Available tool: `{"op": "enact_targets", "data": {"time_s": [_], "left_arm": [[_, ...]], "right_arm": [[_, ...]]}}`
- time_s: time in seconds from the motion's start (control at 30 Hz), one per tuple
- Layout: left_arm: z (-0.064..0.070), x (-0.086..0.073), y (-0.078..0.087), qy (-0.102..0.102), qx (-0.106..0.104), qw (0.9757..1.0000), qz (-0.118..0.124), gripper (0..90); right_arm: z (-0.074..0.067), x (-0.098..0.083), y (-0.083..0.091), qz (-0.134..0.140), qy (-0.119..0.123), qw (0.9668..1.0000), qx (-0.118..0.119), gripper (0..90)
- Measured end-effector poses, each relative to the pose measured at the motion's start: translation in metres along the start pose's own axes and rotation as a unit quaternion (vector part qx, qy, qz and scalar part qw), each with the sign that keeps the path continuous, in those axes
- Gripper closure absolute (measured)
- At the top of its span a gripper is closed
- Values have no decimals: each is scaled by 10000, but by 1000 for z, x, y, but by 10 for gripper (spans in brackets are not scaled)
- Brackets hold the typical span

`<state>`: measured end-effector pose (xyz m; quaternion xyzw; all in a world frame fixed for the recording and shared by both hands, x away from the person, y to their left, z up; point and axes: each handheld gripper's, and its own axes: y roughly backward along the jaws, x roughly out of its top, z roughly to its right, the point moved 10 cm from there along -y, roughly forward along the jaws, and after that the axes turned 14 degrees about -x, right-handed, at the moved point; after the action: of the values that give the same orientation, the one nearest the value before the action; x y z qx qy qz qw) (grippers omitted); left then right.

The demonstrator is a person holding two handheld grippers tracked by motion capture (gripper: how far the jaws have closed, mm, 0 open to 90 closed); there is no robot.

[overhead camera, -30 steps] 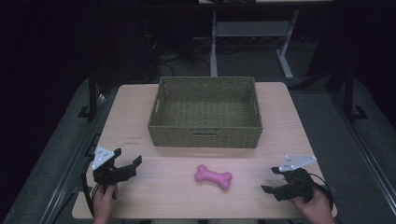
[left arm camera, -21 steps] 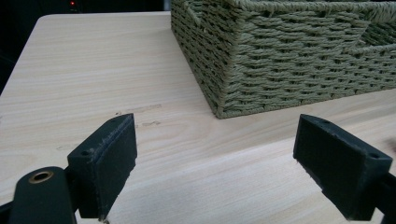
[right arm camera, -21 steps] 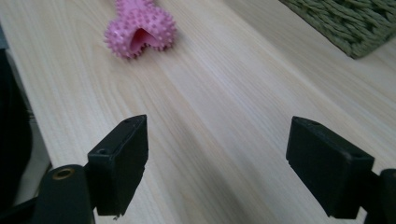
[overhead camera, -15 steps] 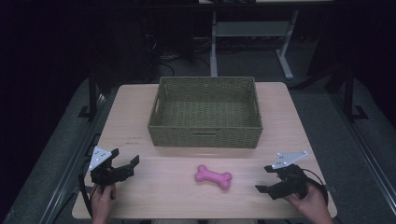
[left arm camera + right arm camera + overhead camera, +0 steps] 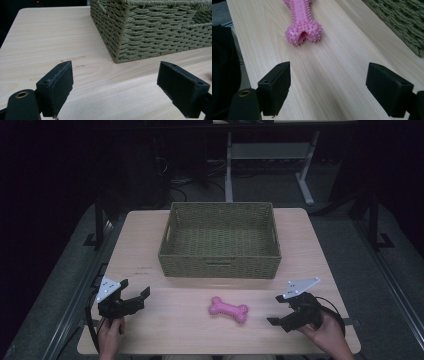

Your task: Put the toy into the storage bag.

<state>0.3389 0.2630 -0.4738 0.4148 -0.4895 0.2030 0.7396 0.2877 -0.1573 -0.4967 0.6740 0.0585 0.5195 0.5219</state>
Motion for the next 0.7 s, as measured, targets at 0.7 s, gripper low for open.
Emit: {"op": "enact_targets", "data": {"time_s": [0.7], "left_arm": [[-3,1,1,3,23,10000,36,130]], "right_arm": [[-15,21,-6,-228,293,9988,321,191]]}}
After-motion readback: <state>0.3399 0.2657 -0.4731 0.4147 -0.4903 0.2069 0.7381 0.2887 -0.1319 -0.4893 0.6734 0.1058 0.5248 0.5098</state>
